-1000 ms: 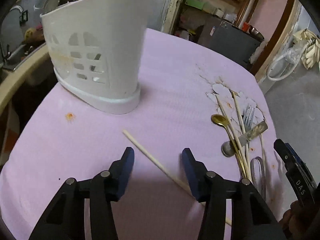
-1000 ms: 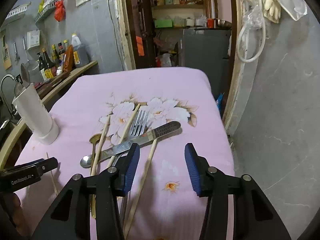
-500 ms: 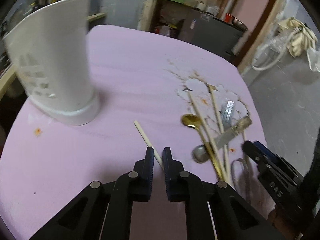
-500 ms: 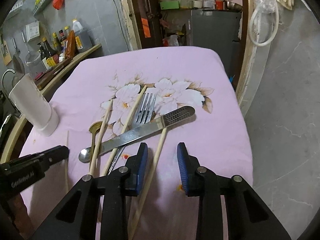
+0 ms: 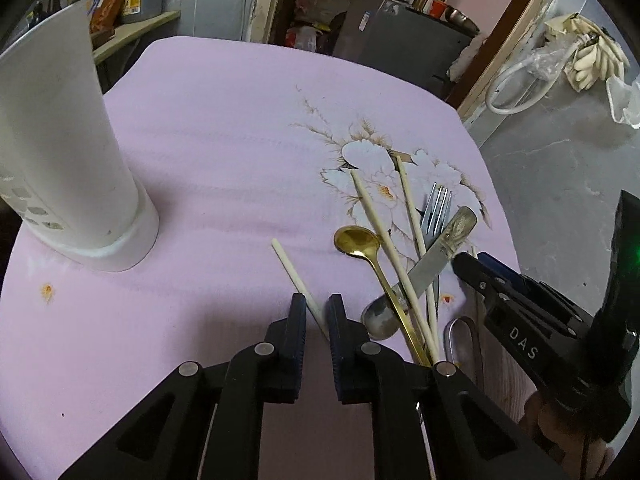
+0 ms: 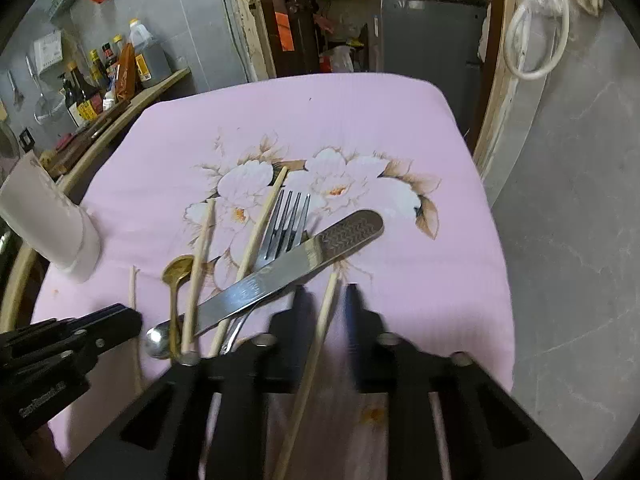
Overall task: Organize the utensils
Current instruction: 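Move the left gripper back to the pile and grasp a wooden chopstick, then lift the chopstick and carry it over the white caddy with the left gripper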
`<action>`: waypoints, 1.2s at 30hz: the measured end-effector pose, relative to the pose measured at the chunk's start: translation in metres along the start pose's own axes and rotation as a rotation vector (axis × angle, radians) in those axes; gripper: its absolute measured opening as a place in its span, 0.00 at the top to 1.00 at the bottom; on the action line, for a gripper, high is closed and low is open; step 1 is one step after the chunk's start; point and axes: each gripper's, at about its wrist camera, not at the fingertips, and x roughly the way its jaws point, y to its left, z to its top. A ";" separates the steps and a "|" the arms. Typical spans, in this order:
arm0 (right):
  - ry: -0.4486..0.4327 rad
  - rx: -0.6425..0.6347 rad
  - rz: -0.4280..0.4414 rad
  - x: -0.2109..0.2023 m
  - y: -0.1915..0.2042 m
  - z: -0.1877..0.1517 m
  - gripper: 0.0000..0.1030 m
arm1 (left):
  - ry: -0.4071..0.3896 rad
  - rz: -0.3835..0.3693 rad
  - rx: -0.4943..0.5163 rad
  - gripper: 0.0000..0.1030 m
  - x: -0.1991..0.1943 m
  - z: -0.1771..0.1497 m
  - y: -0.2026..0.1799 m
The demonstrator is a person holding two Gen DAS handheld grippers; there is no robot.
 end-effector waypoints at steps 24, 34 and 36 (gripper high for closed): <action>-0.308 0.123 0.134 -0.113 -0.013 -0.027 0.96 | -0.085 -0.186 0.076 0.95 -0.067 0.001 0.007; -0.507 0.149 0.135 -0.183 0.038 -0.008 0.96 | -0.276 -0.244 0.100 0.95 -0.149 0.020 0.039; -0.551 0.142 0.138 -0.193 0.052 0.002 0.96 | -0.346 -0.264 0.078 0.95 -0.168 0.032 0.051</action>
